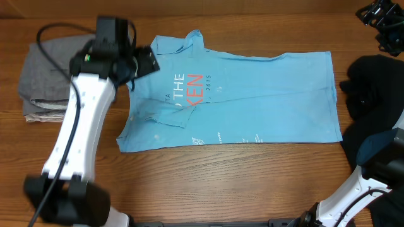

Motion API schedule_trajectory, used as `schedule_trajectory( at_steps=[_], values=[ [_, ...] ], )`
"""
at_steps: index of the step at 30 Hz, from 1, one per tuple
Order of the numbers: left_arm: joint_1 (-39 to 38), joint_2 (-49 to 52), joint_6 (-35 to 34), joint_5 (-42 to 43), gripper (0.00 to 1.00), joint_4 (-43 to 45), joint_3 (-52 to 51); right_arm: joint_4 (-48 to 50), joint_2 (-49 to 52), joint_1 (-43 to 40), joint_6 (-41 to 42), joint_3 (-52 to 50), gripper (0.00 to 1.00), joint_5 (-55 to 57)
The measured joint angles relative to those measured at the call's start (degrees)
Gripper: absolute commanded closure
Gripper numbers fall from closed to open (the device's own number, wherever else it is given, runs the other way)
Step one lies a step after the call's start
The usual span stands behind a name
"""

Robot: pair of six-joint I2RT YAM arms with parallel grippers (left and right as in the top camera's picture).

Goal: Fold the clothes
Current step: 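Grasp the upper left shoulder edge with the left gripper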

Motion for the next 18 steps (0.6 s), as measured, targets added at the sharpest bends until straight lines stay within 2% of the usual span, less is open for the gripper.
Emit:
schedule_trajectory(
  at_steps=[4, 7, 10, 13, 18],
  values=[
    [-0.1, 11.1, 1.5, 0.9, 0.21, 1.2, 12.0, 0.0, 0.0, 0.0, 0.0, 0.0, 0.00, 0.0],
    [-0.5, 18.8, 3.5, 1.1, 0.21, 5.5, 18.7, 0.0, 0.0, 0.0, 0.0, 0.0, 0.00, 0.0],
    [-1.3, 24.4, 5.4, 0.9, 0.31, 11.7, 20.6, 0.0, 0.0, 0.0, 0.0, 0.0, 0.00, 0.0],
    [-1.9, 29.5, 6.8, 0.2, 0.32, 17.8, 20.7, 0.0, 0.0, 0.0, 0.0, 0.0, 0.00, 0.0],
    [-2.2, 35.9, 7.3, -0.5, 0.32, 22.5, 20.7, 0.0, 0.0, 0.0, 0.0, 0.0, 0.00, 0.0]
  ],
)
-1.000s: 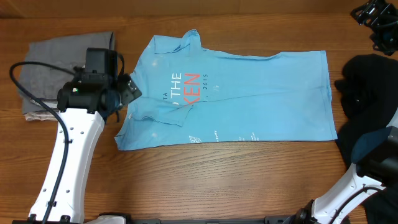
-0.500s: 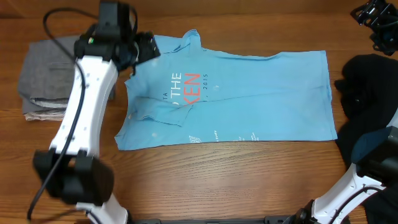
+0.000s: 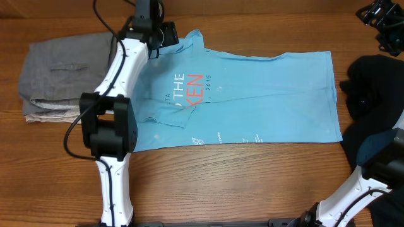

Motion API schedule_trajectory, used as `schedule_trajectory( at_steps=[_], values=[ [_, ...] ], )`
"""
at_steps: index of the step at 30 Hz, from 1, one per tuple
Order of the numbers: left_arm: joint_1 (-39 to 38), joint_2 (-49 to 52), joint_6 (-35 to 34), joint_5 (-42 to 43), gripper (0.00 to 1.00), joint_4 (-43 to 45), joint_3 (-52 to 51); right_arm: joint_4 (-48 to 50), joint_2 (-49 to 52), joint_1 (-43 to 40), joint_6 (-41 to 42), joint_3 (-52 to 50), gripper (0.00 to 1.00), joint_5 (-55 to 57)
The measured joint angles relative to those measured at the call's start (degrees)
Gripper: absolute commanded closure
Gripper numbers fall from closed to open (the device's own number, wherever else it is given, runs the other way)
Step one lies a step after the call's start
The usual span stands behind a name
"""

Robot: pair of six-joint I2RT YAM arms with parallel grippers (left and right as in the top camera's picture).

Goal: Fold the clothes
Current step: 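Grasp the upper left shoulder edge with the left gripper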

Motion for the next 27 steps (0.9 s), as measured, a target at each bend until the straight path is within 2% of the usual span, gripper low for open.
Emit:
schedule_trajectory(
  at_steps=[15, 27],
  values=[
    [0.4, 5.7, -0.1, -2.7, 0.36, 2.2, 0.0, 0.0, 0.0, 0.0, 0.0, 0.0, 0.00, 0.0],
    [2.4, 6.4, -0.3, -3.1, 0.39, 4.0, 0.0, 0.0, 0.0, 0.0, 0.0, 0.0, 0.00, 0.0]
  ],
)
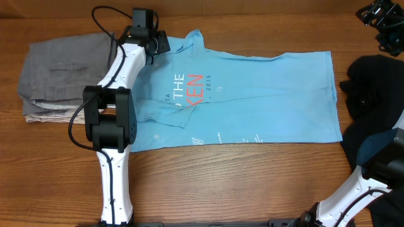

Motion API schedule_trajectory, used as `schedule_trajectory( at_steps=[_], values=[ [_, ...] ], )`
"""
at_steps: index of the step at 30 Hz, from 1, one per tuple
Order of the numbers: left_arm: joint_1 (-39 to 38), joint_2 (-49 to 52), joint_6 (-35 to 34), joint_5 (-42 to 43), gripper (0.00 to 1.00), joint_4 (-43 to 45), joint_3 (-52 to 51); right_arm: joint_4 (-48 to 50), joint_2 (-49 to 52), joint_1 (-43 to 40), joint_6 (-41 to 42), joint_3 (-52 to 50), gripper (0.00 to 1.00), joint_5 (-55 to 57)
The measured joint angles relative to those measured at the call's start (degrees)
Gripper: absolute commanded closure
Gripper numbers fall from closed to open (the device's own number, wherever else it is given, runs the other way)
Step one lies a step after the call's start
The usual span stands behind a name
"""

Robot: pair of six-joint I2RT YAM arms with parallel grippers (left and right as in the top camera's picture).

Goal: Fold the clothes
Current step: 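Grasp the upper left shoulder edge with the left gripper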

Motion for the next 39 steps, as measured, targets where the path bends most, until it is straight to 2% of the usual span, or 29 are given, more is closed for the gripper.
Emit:
schedule_trajectory(
  at_steps=[5, 13, 17, 19, 22, 32, 35, 39],
  values=[
    [-0.2, 0.5, -0.1, -0.1, 0.49, 0.9, 0.0, 0.0, 0.0, 0.0, 0.0, 0.0, 0.00, 0.0],
    [-0.2, 0.6, -0.2, -0.1, 0.42, 1.2, 0.0, 0.0, 0.0, 0.0, 0.0, 0.0, 0.00, 0.0],
    [-0.2, 0.6, -0.2, -0.1, 0.45, 1.3, 0.0, 0.0, 0.0, 0.0, 0.0, 0.0, 0.00, 0.0],
    [-0.2, 0.6, -0.2, -0.1, 0.39, 1.4, 0.0, 0.0, 0.0, 0.0, 0.0, 0.0, 0.00, 0.0],
    [-0.4, 0.7, -0.3, -0.1, 0.37, 1.4, 0.0, 0.0, 0.0, 0.0, 0.0, 0.0, 0.00, 0.0],
    [-1.2, 1.4, -0.3, -0.5, 0.40, 1.3, 0.0, 0.0, 0.0, 0.0, 0.0, 0.0, 0.00, 0.0],
    [-1.2, 1.5, -0.3, -0.7, 0.45, 1.2, 0.0, 0.0, 0.0, 0.0, 0.0, 0.0, 0.00, 0.0],
    [-1.2, 1.6, -0.4, -0.8, 0.43, 0.9, 0.0, 0.0, 0.0, 0.0, 0.0, 0.0, 0.00, 0.0]
  ],
)
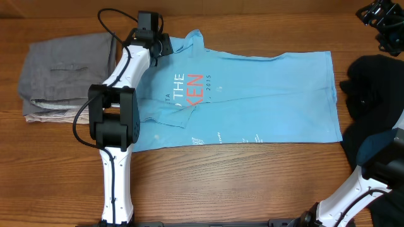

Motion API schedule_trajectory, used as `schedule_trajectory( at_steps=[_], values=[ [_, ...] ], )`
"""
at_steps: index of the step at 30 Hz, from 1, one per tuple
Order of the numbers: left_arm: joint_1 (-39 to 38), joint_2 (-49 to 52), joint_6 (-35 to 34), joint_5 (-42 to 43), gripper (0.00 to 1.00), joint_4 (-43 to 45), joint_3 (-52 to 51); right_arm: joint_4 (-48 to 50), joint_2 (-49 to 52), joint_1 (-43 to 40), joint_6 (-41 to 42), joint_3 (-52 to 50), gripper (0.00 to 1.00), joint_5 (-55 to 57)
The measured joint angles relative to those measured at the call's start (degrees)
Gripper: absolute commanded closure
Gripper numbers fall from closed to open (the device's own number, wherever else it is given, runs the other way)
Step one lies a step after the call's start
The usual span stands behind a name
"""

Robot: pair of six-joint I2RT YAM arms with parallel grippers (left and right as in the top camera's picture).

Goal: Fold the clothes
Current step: 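Grasp the upper left shoulder edge with the left gripper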

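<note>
A light blue T-shirt (252, 94) with red and white lettering lies flat across the table, partly folded, its collar end at the left. My left arm reaches from the near edge to the far side. Its left gripper (163, 46) sits at the shirt's far left corner, by the collar and sleeve. The arm's own dark wrist hides the fingers, so whether they hold cloth does not show. My right gripper (380, 19) hangs at the far right corner of the overhead view, away from the shirt; its jaws are unclear.
A folded stack of grey clothes (60, 75) lies at the left, next to the left arm. A black garment (372, 85) is heaped at the right edge, beside the shirt's hem. The right arm's white base (360, 195) stands at the near right.
My left gripper has shifted slightly to the right and nearer, onto the shirt's far left corner. The shirt, the grey stack and the right arm lie as before.
At first my left arm bent over the grey stack, its gripper above the shirt's left edge. Then it stretched straight to the far side by the collar. It stayed there with small shifts, and the shirt kept its shape throughout.
</note>
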Motion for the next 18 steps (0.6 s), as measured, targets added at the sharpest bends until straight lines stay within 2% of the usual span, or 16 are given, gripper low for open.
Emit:
schedule_trajectory(
  at_steps=[18],
  values=[
    [0.0, 1.7, 0.0, -0.3, 0.50, 1.9, 0.5, 0.0, 0.0, 0.0, 0.0, 0.0, 0.00, 0.0]
  ],
)
